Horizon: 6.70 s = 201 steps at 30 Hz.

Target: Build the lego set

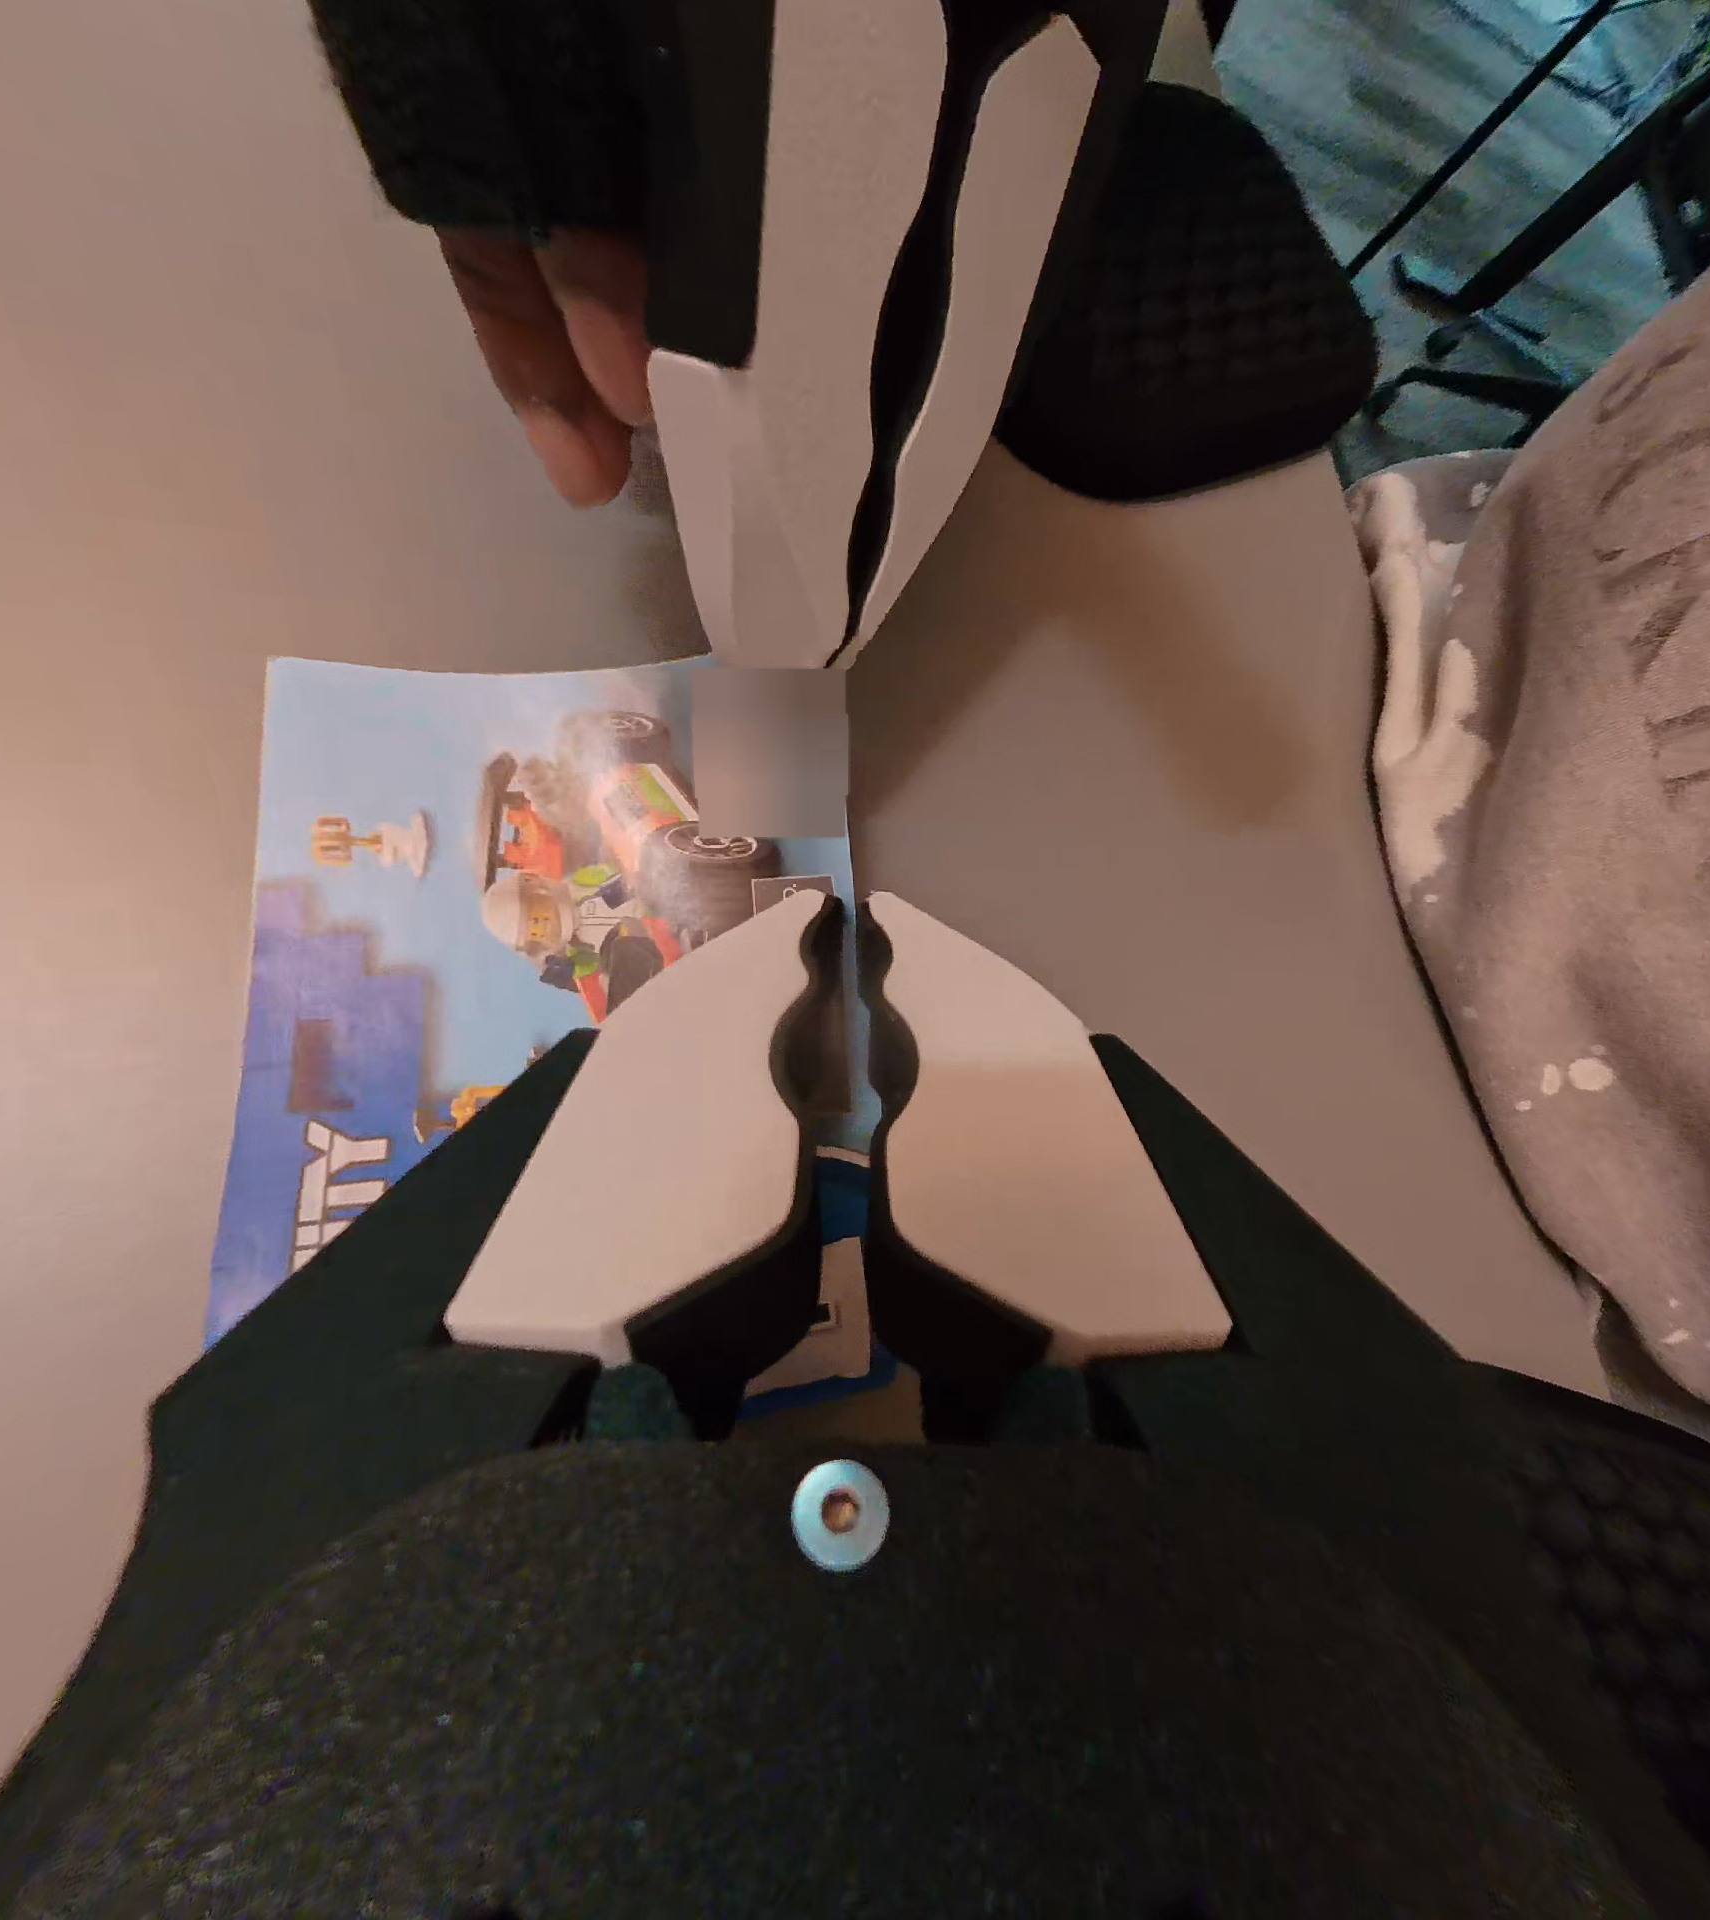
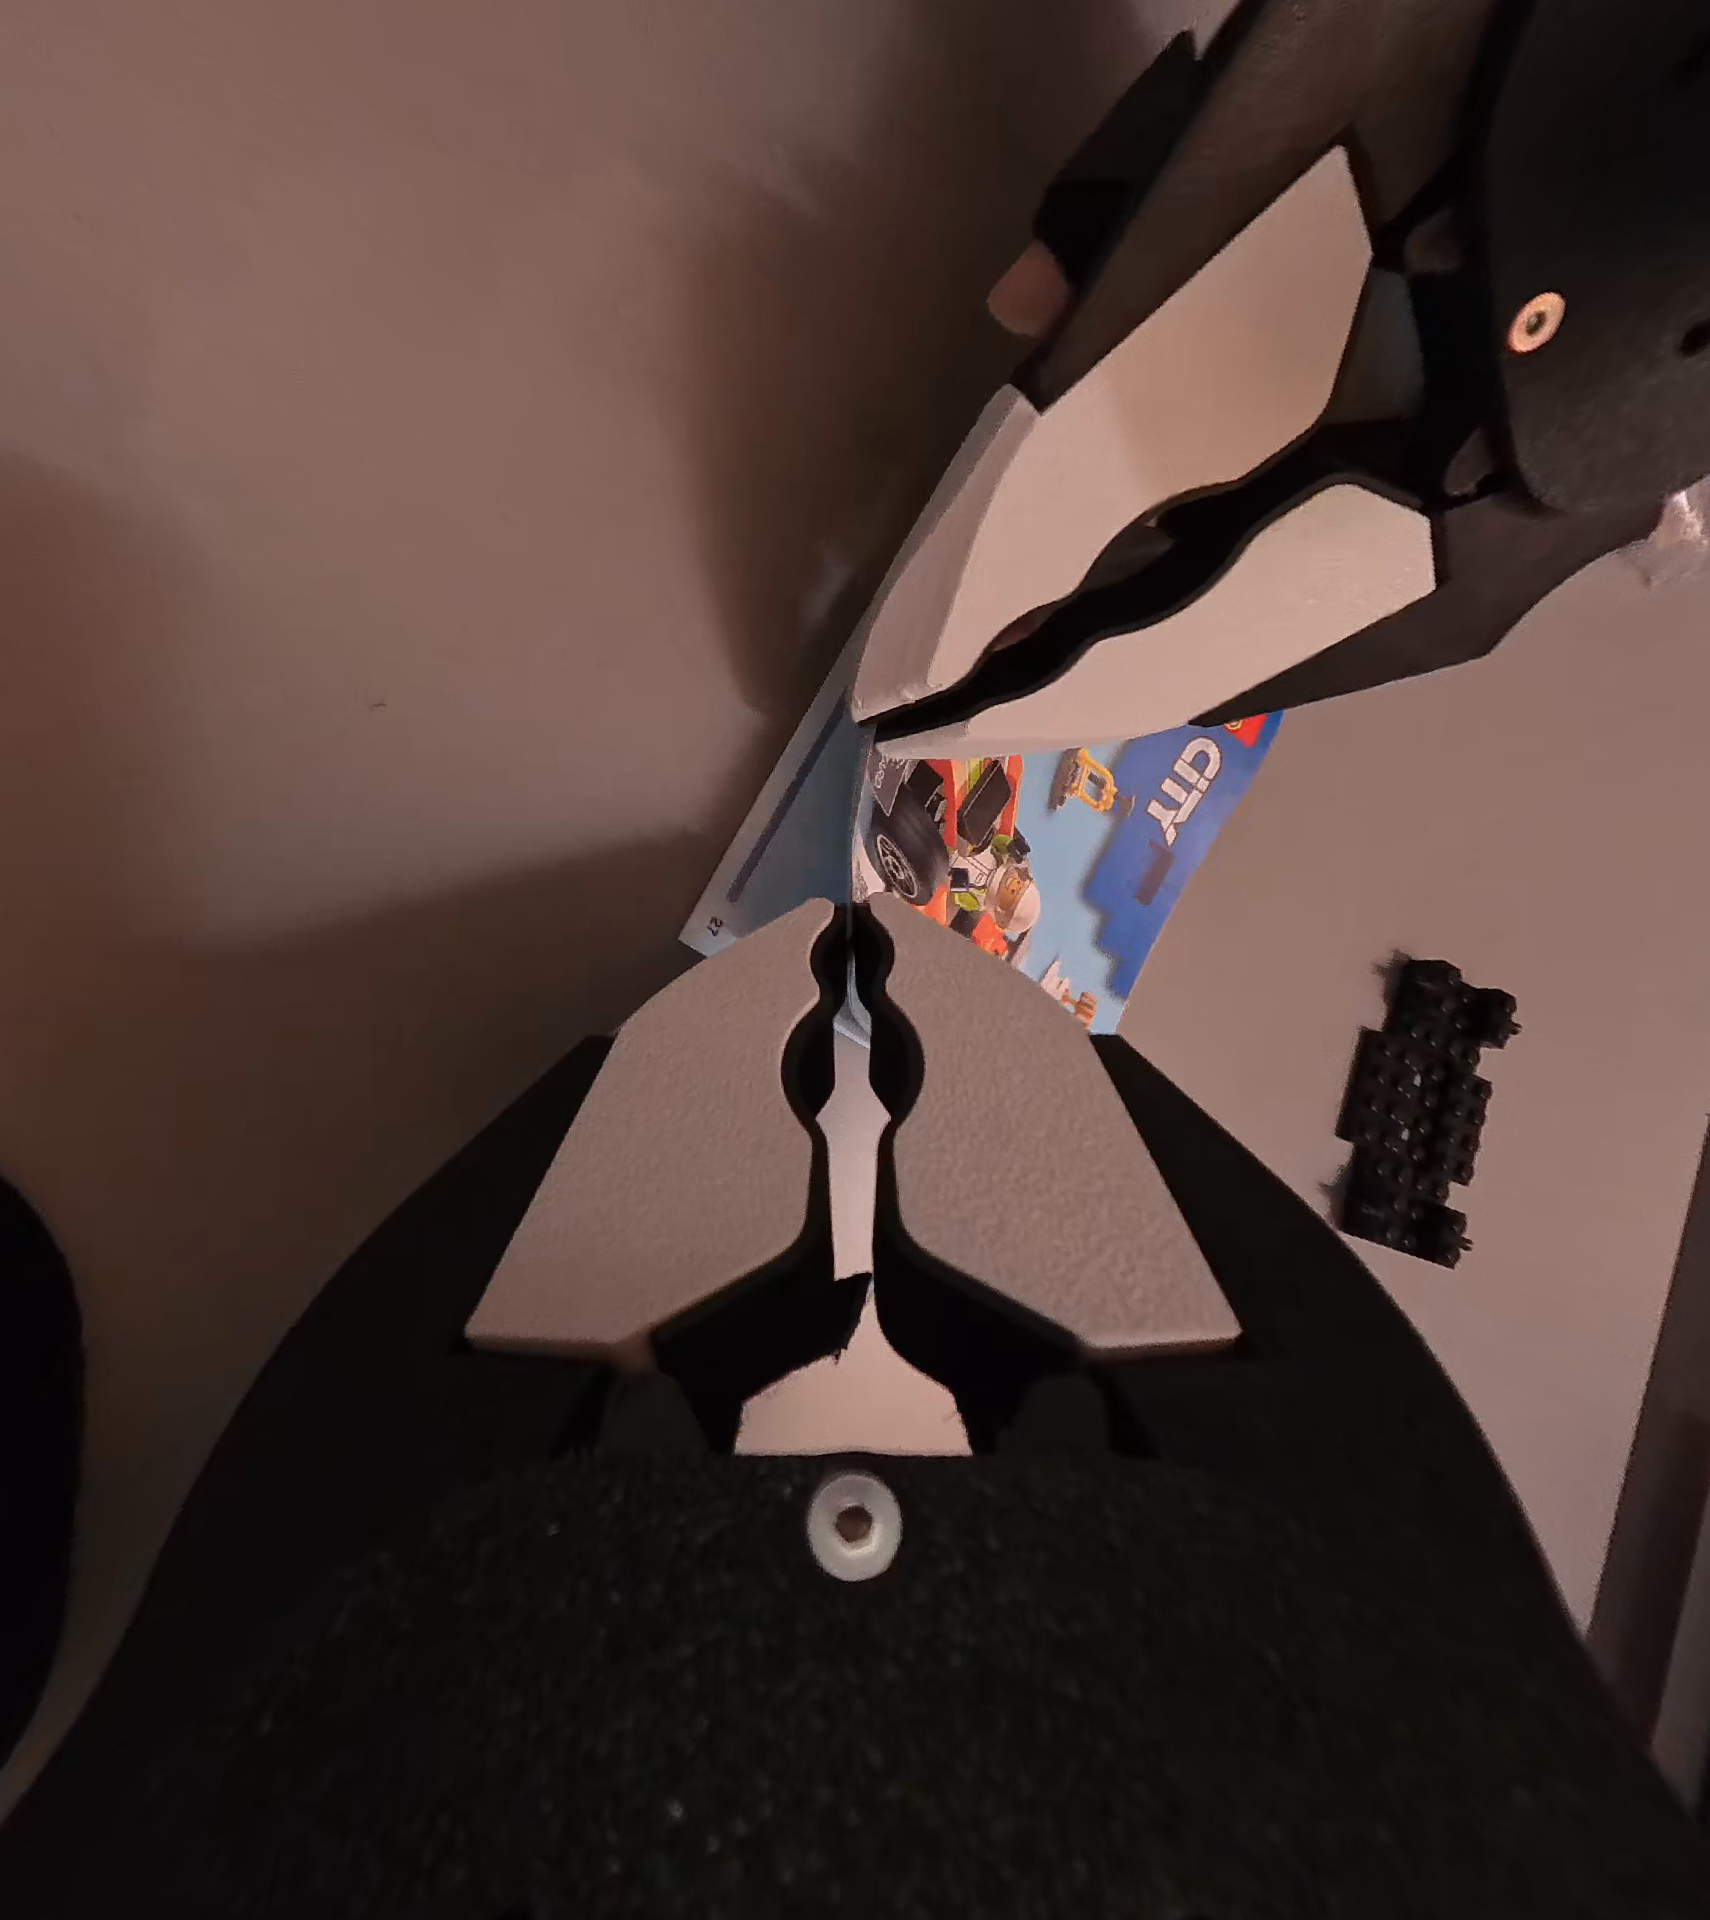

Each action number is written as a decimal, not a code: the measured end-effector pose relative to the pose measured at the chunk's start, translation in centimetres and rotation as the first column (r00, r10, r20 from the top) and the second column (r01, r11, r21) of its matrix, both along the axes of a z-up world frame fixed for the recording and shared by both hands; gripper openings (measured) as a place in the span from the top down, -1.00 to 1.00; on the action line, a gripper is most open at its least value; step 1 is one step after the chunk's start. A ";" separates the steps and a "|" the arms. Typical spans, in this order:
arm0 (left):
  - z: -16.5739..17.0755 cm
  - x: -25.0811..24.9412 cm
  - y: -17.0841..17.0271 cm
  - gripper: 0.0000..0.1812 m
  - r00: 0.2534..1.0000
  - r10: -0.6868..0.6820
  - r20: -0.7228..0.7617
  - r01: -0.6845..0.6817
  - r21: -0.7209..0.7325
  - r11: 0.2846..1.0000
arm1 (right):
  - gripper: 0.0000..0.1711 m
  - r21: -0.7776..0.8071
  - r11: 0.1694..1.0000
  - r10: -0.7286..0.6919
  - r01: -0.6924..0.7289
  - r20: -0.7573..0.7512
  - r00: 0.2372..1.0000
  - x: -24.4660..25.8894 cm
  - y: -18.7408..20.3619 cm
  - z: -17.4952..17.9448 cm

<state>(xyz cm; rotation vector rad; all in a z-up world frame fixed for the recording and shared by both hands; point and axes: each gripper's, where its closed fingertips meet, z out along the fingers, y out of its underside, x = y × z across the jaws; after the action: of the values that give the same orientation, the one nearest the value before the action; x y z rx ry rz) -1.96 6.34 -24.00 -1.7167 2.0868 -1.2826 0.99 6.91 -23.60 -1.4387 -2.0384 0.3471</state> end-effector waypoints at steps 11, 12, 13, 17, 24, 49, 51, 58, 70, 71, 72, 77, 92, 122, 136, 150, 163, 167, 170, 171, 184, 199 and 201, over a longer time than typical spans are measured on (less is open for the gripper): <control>0.4 -0.5 -0.8 0.98 0.997 -0.072 -0.011 0.069 -0.188 0.980 | 0.99 0.019 1.000 0.017 -0.017 -0.024 1.000 -0.4 -0.5 0.1; 0.4 -0.6 -0.8 0.98 0.997 -0.076 -0.014 0.072 -0.197 0.978 | 0.99 0.020 1.000 0.015 -0.015 -0.027 1.000 -0.4 -0.6 0.0; 0.4 -0.6 -0.8 0.98 0.997 -0.078 -0.017 0.073 -0.203 0.976 | 0.99 0.021 1.000 0.012 -0.011 -0.032 0.999 -0.5 -0.6 0.0; 0.5 -0.6 -0.8 0.98 0.997 -0.081 -0.010 0.078 -0.210 0.975 | 0.90 -0.031 0.999 -0.025 0.023 -0.058 0.998 -0.4 -0.8 0.0; 0.4 -0.6 -0.9 0.97 0.996 -0.084 -0.010 0.080 -0.213 0.974 | 0.69 -0.220 0.972 -0.099 0.079 -0.085 0.991 0.0 -1.4 -0.1; -1.0 -0.5 -1.2 1.00 0.990 -0.104 -0.092 0.099 -0.057 0.994 | 0.74 -0.192 0.979 -0.063 0.070 0.042 0.997 -0.2 -2.0 -2.4; -1.0 -0.6 -1.2 1.00 0.990 -0.107 -0.095 0.102 -0.054 0.993 | 0.87 -0.184 0.981 -0.053 0.062 0.057 0.997 -0.3 -2.0 -2.6; -1.2 -0.7 -1.4 1.00 0.988 -0.122 -0.096 0.118 -0.045 0.992 | 1.00 -0.271 0.960 -0.065 0.078 0.054 0.996 -0.1 -1.8 -2.5; 0.2 0.0 -1.3 0.82 0.995 -0.074 -0.065 0.084 0.174 0.981 | 1.00 -0.449 0.889 -0.093 0.085 0.006 0.996 -0.8 -1.0 0.0; 0.1 0.2 -1.2 0.80 0.997 -0.046 -0.062 0.059 0.229 0.972 | 1.00 -0.443 0.893 -0.098 0.086 -0.004 0.995 -1.0 -0.9 0.3; -0.1 0.3 -0.7 0.80 0.998 -0.004 -0.064 0.023 0.295 0.955 | 1.00 -0.437 0.895 -0.102 0.086 -0.015 0.995 -1.1 -0.8 0.6; -0.3 1.0 0.1 0.79 0.982 0.187 -0.009 -0.166 0.419 0.893 | 1.00 -0.413 0.907 -0.125 0.082 -0.079 0.989 -1.9 -0.4 1.9; 0.4 0.4 0.7 1.00 0.963 0.263 0.052 -0.257 0.459 0.851 | 1.00 -0.331 0.938 -0.154 0.108 -0.116 0.981 -2.2 0.3 2.8; 6.9 -3.0 3.5 1.00 0.785 0.485 0.385 -0.616 0.403 0.677 | 1.00 -0.014 0.984 -0.175 0.179 -0.308 0.935 -5.2 4.0 8.4; 5.5 -14.1 8.8 1.00 0.338 0.841 0.422 -0.937 0.234 0.260 | 0.65 -0.134 0.946 -0.300 0.296 -0.008 0.954 -4.2 3.0 -1.8; -0.1 -19.6 7.0 0.88 0.361 0.910 0.204 -0.862 0.445 0.243 | 0.77 -0.311 0.884 -0.348 0.349 0.062 0.936 -2.9 1.7 -2.7; 9.4 -14.0 3.9 0.91 0.550 0.703 0.450 -0.797 0.536 0.280 | 0.74 -0.282 0.888 -0.366 0.364 0.047 0.929 -2.8 1.8 -2.6; 5.8 -7.4 1.6 0.87 0.786 0.539 0.304 -0.571 0.691 0.444 | 0.62 -0.281 0.896 -0.334 0.344 0.085 0.939 -2.0 1.2 -2.6; 2.1 -7.4 3.0 0.81 0.853 0.511 0.109 -0.359 0.832 0.422 | 0.53 -0.267 0.911 -0.292 0.313 0.115 0.949 -1.4 0.3 -2.6; 1.3 -7.9 3.5 0.79 0.856 0.513 0.060 -0.308 0.857 0.414 | 0.53 -0.257 0.917 -0.285 0.306 0.117 0.951 -1.4 0.1 -2.5; -1.1 -13.0 4.4 0.83 0.784 0.621 -0.008 -0.349 0.821 0.451 | 0.83 -0.187 0.958 -0.176 0.216 0.208 0.962 -1.8 -0.3 -2.8; -1.6 -13.8 5.1 0.84 0.769 0.638 0.034 -0.405 0.799 0.446 | 0.70 -0.104 0.978 -0.152 0.180 0.234 0.960 -1.9 1.1 -2.2; -1.6 -13.7 5.1 0.84 0.769 0.638 0.040 -0.414 0.792 0.449 | 0.70 -0.101 0.980 -0.141 0.171 0.254 0.957 -1.7 1.0 -2.6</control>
<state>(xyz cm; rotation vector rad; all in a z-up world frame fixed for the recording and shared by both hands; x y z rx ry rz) -15.71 11.43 -25.61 -1.8797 1.5470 0.0861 -0.72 7.90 -26.22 -1.7834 -2.1068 0.2395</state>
